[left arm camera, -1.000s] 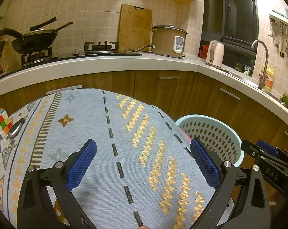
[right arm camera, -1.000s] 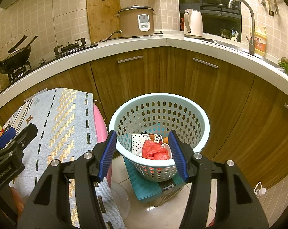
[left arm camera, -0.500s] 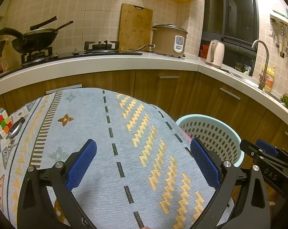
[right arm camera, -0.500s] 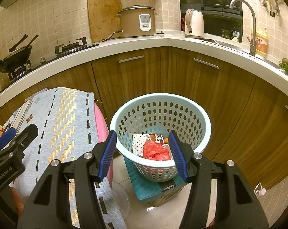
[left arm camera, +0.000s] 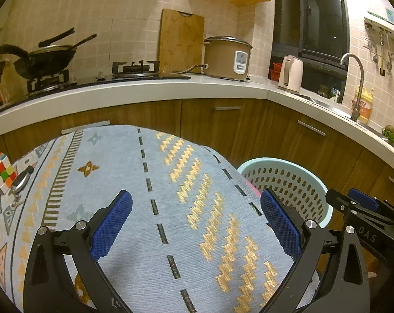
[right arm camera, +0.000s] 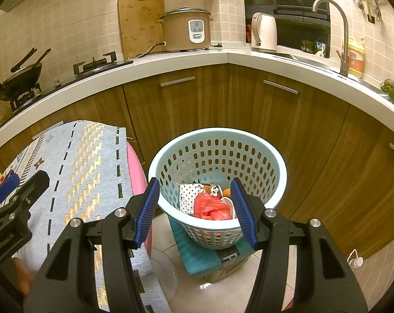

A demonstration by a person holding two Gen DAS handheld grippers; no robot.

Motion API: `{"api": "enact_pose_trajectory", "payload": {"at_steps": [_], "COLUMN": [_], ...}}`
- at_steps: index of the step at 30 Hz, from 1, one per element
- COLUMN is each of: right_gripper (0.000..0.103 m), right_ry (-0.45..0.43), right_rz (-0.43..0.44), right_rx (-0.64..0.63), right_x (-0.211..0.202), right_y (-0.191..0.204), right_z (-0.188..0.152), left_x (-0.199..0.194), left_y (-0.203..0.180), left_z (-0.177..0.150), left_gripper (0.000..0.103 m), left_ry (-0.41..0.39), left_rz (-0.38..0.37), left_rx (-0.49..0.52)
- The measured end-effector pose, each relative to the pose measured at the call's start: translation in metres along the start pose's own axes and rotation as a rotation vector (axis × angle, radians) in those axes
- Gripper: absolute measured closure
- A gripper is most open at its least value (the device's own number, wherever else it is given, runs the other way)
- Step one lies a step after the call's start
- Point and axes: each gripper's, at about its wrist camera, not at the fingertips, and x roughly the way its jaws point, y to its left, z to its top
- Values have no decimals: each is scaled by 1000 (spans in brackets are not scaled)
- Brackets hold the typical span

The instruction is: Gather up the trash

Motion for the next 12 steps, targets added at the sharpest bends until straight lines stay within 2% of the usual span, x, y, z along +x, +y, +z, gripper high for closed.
{"api": "enact_pose_trajectory", "payload": {"at_steps": [12], "right_gripper": [50], "right_ry": [1], "right_rz": [-1], "right_rx": [0], "right_x": [1], "right_y": [-1], "right_z": [0], "left_x": [0], "left_y": [-1], "left_z": [1], "left_gripper": [7], "left_ry": [2], "left_rz": [15], "left_rx": [-3]}}
